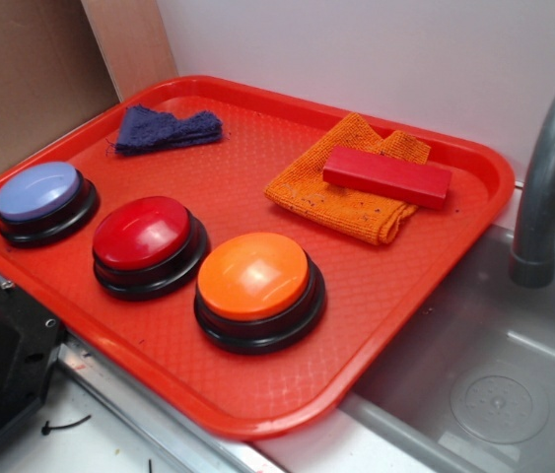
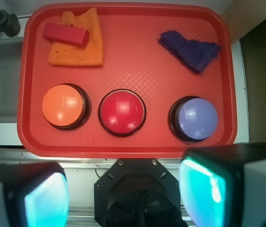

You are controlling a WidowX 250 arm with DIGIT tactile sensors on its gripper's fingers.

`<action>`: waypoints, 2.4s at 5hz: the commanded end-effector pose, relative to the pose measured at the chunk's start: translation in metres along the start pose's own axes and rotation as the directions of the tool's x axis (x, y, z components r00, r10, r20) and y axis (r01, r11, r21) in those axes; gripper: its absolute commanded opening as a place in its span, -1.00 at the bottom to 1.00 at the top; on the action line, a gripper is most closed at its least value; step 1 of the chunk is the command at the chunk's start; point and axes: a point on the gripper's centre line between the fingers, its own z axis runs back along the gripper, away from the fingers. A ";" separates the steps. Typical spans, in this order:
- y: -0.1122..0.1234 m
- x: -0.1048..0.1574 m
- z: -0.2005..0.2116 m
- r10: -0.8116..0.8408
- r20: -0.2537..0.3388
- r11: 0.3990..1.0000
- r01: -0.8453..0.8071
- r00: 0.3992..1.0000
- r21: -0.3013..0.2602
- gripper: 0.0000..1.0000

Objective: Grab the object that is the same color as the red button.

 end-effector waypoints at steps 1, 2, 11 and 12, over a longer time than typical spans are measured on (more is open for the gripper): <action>0.000 0.000 0.000 0.000 0.000 1.000 0.000 1.000 0.000 1.00; -0.003 0.005 0.000 0.239 0.023 0.970 -0.238 0.971 -0.056 1.00; -0.054 0.172 -0.189 0.967 0.163 -0.193 -0.981 -0.196 -0.035 1.00; -0.055 0.167 -0.204 0.965 0.186 -0.186 -0.983 -0.184 -0.008 1.00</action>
